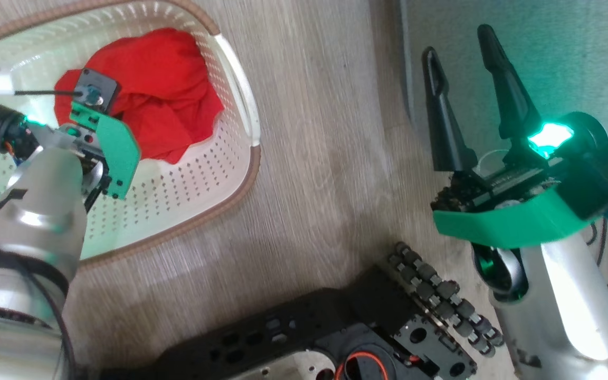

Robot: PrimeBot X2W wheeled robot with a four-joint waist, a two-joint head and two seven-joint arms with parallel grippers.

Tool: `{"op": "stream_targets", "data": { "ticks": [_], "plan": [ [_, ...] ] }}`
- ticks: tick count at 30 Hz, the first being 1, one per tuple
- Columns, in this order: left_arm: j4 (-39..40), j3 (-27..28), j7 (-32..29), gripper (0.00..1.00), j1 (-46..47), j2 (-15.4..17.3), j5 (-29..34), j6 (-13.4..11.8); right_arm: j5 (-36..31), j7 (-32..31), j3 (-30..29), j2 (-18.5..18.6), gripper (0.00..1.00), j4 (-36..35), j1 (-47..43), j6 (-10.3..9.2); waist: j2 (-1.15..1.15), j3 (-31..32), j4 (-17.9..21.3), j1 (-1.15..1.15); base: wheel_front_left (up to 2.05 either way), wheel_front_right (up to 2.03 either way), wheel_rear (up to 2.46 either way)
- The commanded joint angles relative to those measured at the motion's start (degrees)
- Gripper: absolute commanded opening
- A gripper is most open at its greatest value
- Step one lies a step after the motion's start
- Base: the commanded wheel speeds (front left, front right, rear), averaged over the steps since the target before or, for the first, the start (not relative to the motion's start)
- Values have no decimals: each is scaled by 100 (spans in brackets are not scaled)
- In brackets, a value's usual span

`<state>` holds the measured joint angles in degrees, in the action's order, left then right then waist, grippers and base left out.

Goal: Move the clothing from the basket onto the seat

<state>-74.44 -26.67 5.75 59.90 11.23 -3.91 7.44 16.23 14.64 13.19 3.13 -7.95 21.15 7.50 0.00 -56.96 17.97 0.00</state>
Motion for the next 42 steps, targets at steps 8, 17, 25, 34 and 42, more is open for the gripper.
{"op": "stream_targets", "data": {
  "ticks": [8, 17, 25, 34, 42],
  "plan": [
    [231, -394, 735, 0, -732, -79, -890, 4, -295, 36, -76, -25, 100, 371, -90, -1, 0, 1279, -409, 0, 0, 0, 0],
    [1036, -623, 919, 0, -1329, -134, -1702, 4, -380, 36, -196, -25, 100, 797, -233, -1, 0, 2484, -791, 0, 0, 0, 0],
    [2421, -61, 923, 0, -2082, 42, -1943, -5, -469, 36, -298, -25, 100, 1129, -508, -1, 0, 3459, -1077, 0, 0, 0, 0],
    [3899, 936, 924, 0, -3054, -229, -1599, -81, -514, 36, -465, -25, 100, 1338, -926, -1, 0, 4407, -1346, 0, 0, 0, 0],
    [5123, 1733, 924, 0, -3898, -546, -1272, -81, -512, 36, -466, -25, 100, 1383, -1217, -1, 0, 4885, -1524, 0, 0, 0, 0]
  ]
}}
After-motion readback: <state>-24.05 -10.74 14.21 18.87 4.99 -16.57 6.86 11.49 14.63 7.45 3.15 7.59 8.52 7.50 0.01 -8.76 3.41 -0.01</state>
